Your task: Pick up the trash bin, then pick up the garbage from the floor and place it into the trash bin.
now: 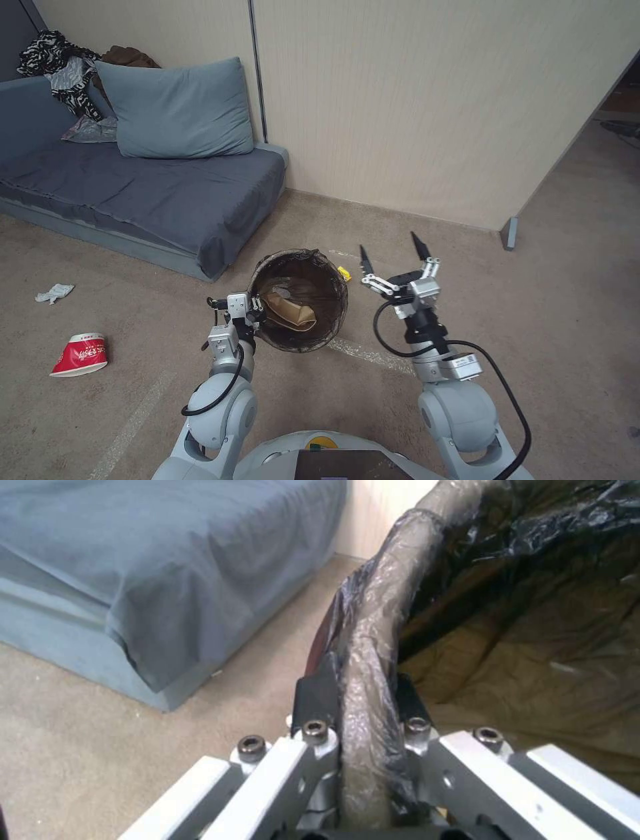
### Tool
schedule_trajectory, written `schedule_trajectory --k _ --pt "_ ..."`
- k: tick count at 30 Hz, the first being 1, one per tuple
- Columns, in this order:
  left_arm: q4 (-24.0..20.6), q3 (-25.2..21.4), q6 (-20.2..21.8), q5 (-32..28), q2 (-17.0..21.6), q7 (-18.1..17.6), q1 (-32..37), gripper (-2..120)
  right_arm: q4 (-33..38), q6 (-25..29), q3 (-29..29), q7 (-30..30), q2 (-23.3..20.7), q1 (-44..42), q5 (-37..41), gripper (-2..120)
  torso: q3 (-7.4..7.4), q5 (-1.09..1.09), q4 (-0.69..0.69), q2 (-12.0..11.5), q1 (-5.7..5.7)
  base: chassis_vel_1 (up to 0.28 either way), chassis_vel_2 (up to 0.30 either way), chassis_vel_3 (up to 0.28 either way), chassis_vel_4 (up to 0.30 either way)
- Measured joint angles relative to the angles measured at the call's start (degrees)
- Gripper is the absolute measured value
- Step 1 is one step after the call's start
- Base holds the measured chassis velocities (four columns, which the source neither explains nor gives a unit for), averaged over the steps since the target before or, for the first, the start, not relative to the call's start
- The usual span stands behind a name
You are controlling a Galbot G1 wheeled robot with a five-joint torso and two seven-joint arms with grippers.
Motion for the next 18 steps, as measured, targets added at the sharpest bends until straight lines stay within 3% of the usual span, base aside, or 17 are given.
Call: schedule_trajectory --k 2,5,18 --pt "-0.19 -0.63 0.0 -0.43 0.15 0.0 -0.05 3 1.59 -0.71 4.01 4.44 1.0 -3.22 1.38 99 0.0 0.0 -0.01 0.0 0.0 0.0 0.0 0.0 0.0" --pt "-0.4 -0.86 -0.01 -0.48 0.2 0.04 -0.08 3 1.5 0.09 7.02 5.57 2.31 -4.94 1.74 100 0.0 0.0 0.02 0.0 0.0 0.0 0.0 0.0 0.0" --pt "-1.49 -2.72 -0.17 -0.7 0.81 0.13 -0.05 3 -0.48 2.75 10.73 7.7 5.17 -7.33 2.14 99 0.0 0.0 0.01 0.0 0.0 0.0 0.0 0.0 0.0"
